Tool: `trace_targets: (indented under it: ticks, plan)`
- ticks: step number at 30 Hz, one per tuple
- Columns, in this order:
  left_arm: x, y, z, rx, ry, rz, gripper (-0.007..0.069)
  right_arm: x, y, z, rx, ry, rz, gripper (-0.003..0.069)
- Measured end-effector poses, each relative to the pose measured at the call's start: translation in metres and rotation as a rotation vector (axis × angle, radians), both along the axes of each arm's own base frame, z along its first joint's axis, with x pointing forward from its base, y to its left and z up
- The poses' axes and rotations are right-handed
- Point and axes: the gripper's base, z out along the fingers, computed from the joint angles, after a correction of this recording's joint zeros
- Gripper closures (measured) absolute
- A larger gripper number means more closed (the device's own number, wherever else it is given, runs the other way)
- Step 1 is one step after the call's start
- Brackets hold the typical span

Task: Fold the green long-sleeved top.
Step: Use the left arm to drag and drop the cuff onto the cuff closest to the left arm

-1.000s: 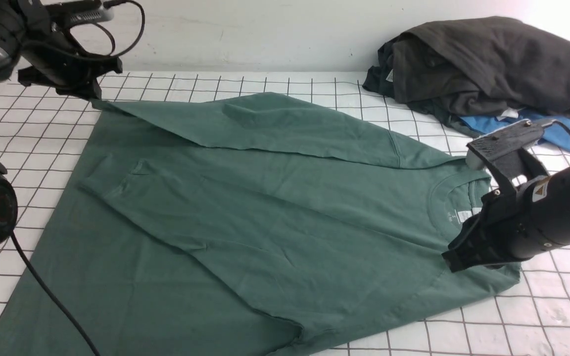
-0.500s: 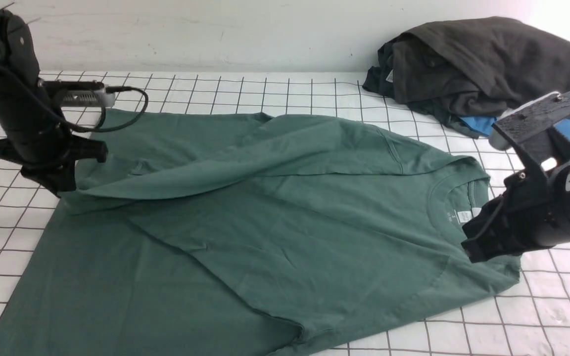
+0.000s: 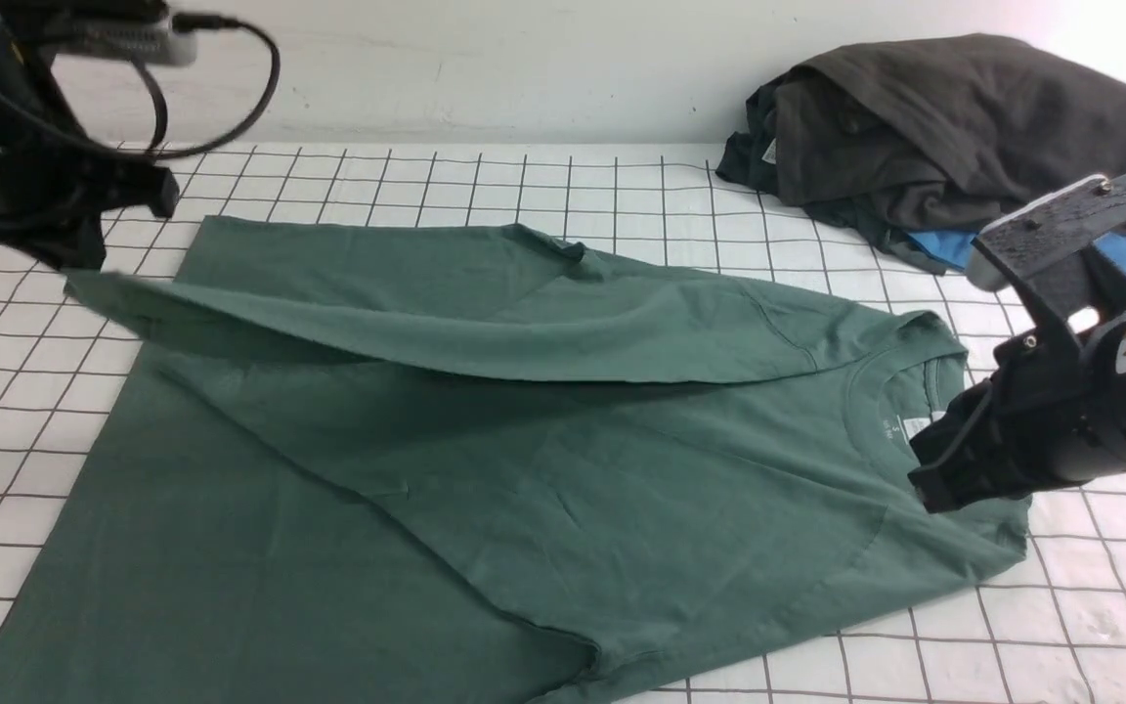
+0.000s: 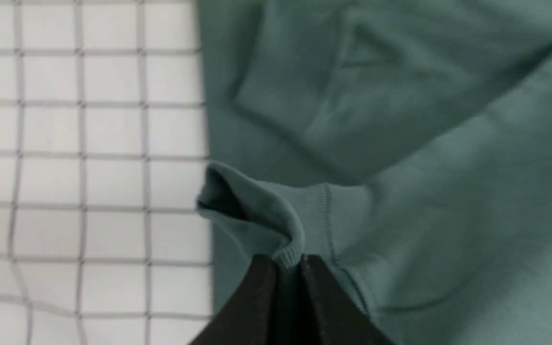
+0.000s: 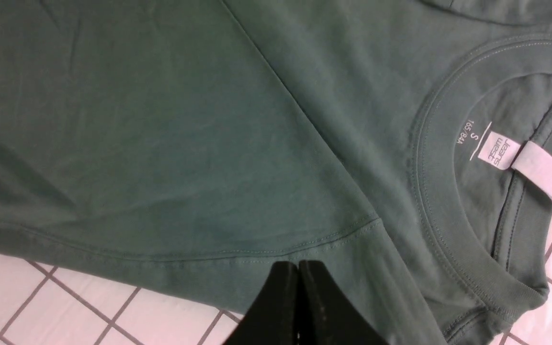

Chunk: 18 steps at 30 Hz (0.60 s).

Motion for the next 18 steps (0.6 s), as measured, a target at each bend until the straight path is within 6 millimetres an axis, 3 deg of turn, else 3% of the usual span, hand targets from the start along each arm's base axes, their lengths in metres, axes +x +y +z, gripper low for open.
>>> trace_targets:
  ticks: [3,4,6,8,11,12,13,14,18]
  plan:
    - [-0.010,0.005,-0.062,0.044,0.075,0.047,0.0591,0.004,0.003,-0.006,0.027,0.029,-0.016,0.0662]
    - [-0.011,0.005,-0.065,0.042,0.077,0.048,0.0591,0.004,0.003,-0.007,0.029,0.032,-0.017,0.0662]
    - [-0.018,0.004,-0.089,0.030,0.089,0.051,0.0591,0.015,0.009,-0.015,0.055,0.085,-0.031,0.0657]
    - [-0.020,0.003,-0.095,0.021,0.084,0.050,0.0591,0.024,0.013,-0.017,0.061,0.098,-0.034,0.0649]
    - [-0.022,0.003,-0.098,0.020,0.080,0.045,0.0589,0.056,0.024,-0.022,0.062,0.108,-0.036,0.0591]
    - [-0.022,0.003,-0.098,0.020,0.080,0.044,0.0589,0.057,0.024,-0.024,0.060,0.115,-0.037,0.0587]
    - [-0.021,0.003,-0.098,0.026,0.078,0.031,0.0578,0.073,0.029,-0.024,0.059,0.109,-0.036,0.0549]
    - [-0.021,0.003,-0.098,0.027,0.078,0.029,0.0576,0.074,0.030,-0.021,0.062,0.103,-0.037,0.0544]
    - [-0.024,0.004,-0.098,0.041,0.113,0.000,0.0467,0.096,0.037,-0.017,0.059,0.123,-0.044,0.0451]
